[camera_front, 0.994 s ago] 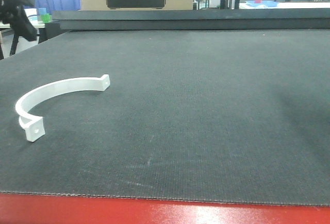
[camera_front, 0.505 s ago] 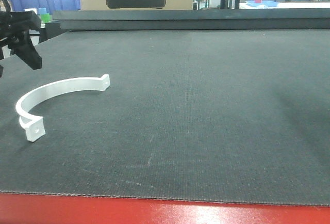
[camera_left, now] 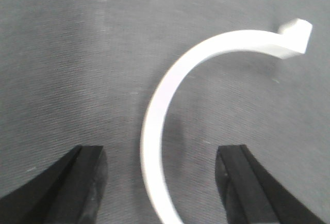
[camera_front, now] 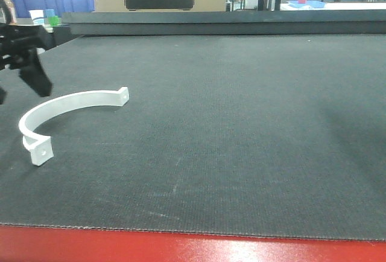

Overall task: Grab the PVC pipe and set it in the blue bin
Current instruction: 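Move the left gripper down over the other white curved pipe piece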

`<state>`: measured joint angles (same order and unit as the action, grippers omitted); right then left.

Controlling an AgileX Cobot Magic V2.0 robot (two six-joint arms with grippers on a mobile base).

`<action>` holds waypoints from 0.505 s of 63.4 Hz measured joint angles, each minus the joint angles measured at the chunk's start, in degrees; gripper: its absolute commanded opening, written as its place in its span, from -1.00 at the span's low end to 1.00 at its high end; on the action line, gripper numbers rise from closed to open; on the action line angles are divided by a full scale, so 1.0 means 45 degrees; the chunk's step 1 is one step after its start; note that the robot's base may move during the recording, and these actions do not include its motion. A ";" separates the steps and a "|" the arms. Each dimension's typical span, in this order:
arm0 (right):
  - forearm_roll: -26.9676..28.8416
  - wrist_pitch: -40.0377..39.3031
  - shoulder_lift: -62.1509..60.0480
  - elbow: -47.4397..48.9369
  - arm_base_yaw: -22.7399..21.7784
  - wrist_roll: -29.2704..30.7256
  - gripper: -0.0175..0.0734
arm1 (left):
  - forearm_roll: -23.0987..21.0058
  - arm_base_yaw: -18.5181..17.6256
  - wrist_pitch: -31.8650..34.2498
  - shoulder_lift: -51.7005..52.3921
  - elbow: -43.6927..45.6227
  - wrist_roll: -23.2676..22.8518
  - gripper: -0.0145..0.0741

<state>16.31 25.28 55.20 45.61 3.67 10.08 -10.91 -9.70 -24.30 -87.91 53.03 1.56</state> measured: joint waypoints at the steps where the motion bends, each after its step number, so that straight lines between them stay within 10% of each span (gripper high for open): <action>1: 0.0000 0.0000 0.0000 0.0000 0.0000 0.0000 -0.99 | 0.0040 -0.0073 0.0055 0.0000 0.0000 0.0039 0.14; 32: 0.0000 0.0000 0.0000 0.0000 0.0000 0.0000 -0.99 | 0.0428 -0.0442 0.0737 0.0000 0.0000 0.0284 0.11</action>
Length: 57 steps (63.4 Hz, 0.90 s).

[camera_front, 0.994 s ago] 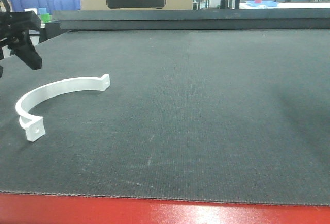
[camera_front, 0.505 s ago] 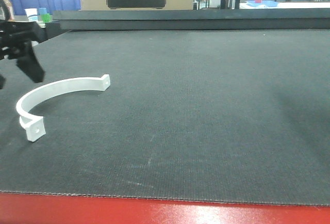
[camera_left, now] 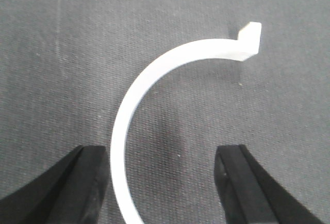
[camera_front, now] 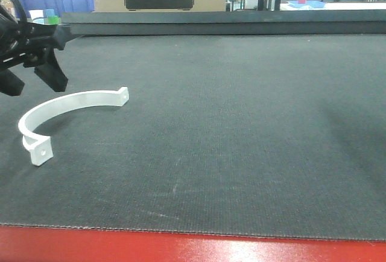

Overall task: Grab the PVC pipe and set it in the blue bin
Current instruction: 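Move the left gripper down over the other white curved pipe piece, then close the left gripper on the white curved pipe piece's edge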

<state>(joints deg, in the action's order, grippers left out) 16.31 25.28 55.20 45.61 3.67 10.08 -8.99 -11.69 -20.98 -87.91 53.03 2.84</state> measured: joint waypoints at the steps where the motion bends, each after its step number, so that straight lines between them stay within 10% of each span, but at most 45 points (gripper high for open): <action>1: 0.0000 0.0000 0.0000 0.0000 0.0000 0.0000 -0.99 | 0.0010 0.0000 0.0000 0.0000 0.0000 0.0000 0.11; 57: 0.0000 -0.0229 0.0000 0.0000 0.0000 0.0000 -0.99 | 0.0036 0.0018 0.0814 -0.1148 0.0000 0.0000 0.05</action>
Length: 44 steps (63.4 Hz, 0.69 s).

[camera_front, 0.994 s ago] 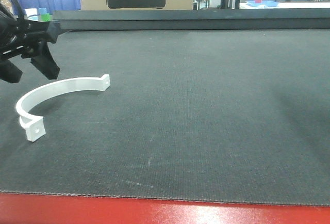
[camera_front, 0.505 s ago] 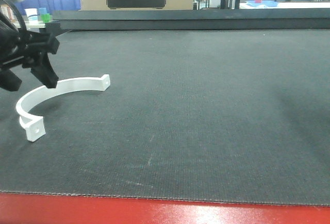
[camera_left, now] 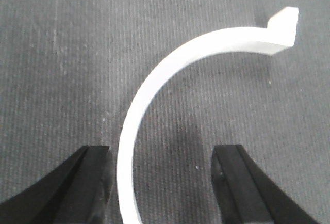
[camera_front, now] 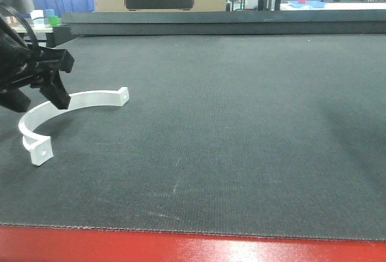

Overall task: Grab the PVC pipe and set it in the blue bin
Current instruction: 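Close the left gripper on the white curved pipe piece's edge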

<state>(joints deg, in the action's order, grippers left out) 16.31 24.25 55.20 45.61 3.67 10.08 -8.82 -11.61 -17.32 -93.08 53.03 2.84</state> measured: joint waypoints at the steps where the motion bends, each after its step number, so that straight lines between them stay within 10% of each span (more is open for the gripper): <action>1: 0.0000 -0.0007 0.0000 0.0000 0.0000 0.0000 -0.99 | 0.0000 0.0000 0.0034 0.0000 0.0000 0.0000 0.05; 44: 0.0000 -0.0204 0.0000 0.0000 0.0000 0.0000 -0.99 | 0.0106 0.0041 0.0287 -0.0434 0.0000 0.0011 -0.03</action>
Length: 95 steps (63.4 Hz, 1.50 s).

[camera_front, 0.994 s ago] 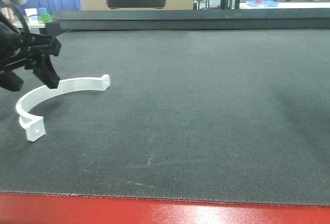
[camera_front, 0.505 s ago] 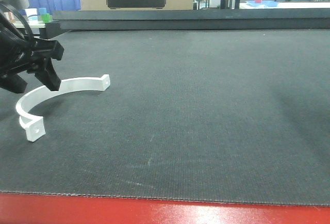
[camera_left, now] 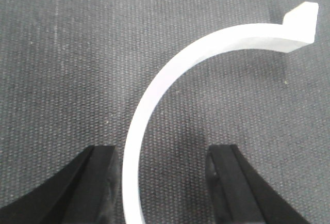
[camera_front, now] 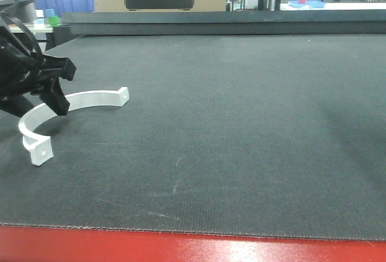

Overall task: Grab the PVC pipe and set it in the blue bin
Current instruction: 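Close the left gripper on the white curved pipe piece's edge, then lift the held white pipe piece off the table with the left gripper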

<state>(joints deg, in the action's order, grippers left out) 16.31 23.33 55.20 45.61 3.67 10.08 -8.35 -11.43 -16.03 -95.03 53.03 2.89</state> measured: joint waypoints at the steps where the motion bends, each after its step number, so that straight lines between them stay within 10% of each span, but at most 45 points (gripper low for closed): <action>1: 0.0000 0.0000 0.0000 0.0000 0.0000 0.0000 -0.99 | 0.0000 0.0000 0.0032 0.0000 0.0000 0.0000 -0.03; 17: 0.0000 -0.0105 0.0000 0.0000 0.0000 0.0000 -0.99 | 0.0121 0.0000 0.0249 0.0000 0.0000 0.0000 -0.42; 48: 0.0000 -0.0474 0.0000 0.0000 0.0000 0.0000 -0.99 | 0.0579 0.0000 -0.0111 -0.0442 0.0027 0.0000 -0.11; 70: 0.0000 -0.0551 0.0000 0.0000 0.0000 0.0000 -0.99 | 0.0665 0.0020 -0.0130 -0.0491 0.0071 0.0021 -0.91; 95: 0.0000 -0.0598 0.0000 0.0000 0.0000 0.0000 -0.99 | 0.0665 0.0020 -0.0251 -0.0402 0.0071 0.0021 -0.92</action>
<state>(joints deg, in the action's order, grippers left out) 16.31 20.64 55.20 45.61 3.67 10.08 -5.36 -11.33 -17.16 -96.84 53.35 2.98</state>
